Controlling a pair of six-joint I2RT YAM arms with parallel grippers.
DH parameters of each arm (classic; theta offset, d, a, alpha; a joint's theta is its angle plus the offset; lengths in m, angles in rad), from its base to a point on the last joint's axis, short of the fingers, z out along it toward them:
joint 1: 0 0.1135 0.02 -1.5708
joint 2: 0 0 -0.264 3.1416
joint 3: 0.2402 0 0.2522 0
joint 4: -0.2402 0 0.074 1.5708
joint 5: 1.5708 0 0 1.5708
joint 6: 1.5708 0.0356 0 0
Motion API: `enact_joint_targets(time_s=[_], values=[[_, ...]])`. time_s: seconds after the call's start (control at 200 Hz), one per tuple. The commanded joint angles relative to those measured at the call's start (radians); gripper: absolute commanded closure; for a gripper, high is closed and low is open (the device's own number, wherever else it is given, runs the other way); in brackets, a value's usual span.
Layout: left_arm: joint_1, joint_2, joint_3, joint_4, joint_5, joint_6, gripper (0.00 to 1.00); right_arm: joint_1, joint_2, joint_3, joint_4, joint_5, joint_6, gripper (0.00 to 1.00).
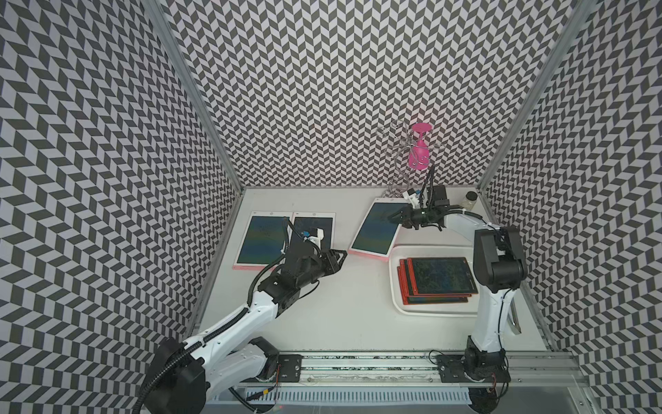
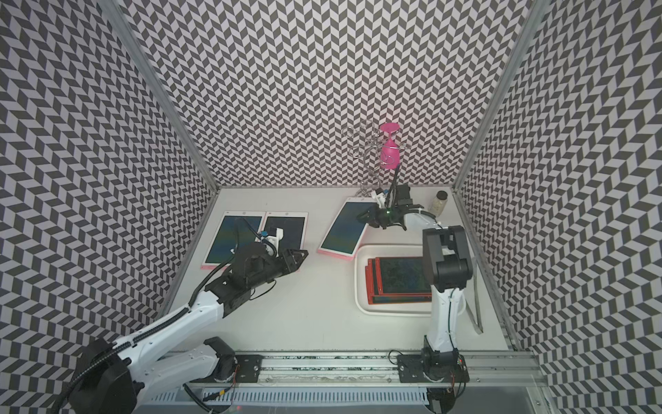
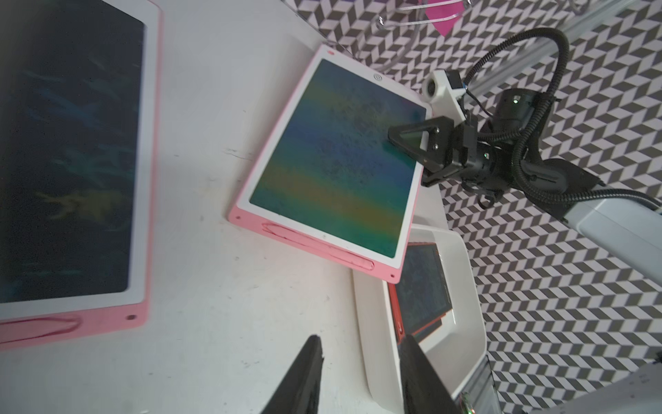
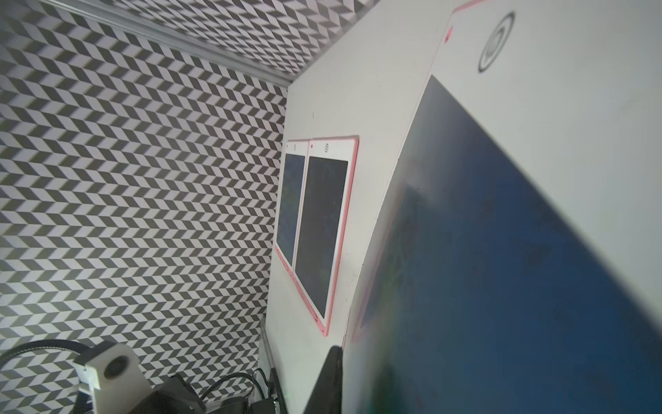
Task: Take out the writing tablet from the storage box
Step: Place the writing tablet at the center of the board.
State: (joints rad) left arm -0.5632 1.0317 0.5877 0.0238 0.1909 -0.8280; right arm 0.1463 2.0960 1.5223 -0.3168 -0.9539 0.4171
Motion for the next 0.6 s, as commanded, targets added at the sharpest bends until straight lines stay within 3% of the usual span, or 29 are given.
enact_joint_targets(time_s=[0.0, 0.305, 0.596], values=[[0.045, -0.038, -0.026, -0.053, 0.019, 0.035, 0.62, 0.035, 0.042, 0.088, -0.071, 0.006, -0.079, 0.84], [0.141, -0.083, -0.057, -0.050, 0.067, 0.052, 0.62, 0.075, 0.116, 0.167, -0.170, -0.044, -0.142, 0.83], [0.181, -0.087, -0.099, 0.008, 0.105, 0.035, 0.62, 0.091, 0.191, 0.251, -0.265, -0.092, -0.209, 0.76]])
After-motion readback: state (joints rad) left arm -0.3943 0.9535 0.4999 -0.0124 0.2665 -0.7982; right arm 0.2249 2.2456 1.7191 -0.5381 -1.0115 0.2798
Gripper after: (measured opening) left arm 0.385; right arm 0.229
